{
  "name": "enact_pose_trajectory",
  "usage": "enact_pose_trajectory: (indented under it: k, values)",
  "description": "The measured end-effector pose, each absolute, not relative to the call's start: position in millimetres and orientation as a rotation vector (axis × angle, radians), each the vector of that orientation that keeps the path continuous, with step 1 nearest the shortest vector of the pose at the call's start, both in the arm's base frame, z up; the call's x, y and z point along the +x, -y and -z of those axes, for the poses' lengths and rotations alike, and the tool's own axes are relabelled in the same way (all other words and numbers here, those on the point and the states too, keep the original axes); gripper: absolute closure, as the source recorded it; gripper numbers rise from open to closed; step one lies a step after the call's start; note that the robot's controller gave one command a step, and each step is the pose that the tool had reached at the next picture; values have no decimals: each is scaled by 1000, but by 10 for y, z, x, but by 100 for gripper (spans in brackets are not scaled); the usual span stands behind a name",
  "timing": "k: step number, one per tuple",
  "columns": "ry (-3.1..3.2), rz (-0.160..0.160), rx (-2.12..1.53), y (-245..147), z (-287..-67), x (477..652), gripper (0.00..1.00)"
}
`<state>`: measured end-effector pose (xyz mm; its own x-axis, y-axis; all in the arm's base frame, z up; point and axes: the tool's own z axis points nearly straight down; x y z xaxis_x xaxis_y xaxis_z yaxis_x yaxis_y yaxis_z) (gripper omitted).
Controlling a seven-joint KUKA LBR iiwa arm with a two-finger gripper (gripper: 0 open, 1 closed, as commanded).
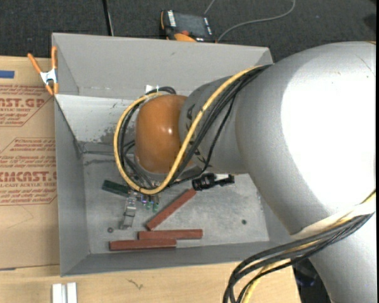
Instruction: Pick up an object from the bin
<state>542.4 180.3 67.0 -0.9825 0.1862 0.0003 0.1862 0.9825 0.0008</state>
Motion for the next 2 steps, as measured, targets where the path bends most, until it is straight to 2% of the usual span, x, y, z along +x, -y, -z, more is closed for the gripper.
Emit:
enact_pose_trajectory:
  k: [1, 2]
  values:
    - [3128, 3, -294, -1808, -699, 5426, 100]
    - [3135, 5, -302, -1476, -2072, 5385, 100]
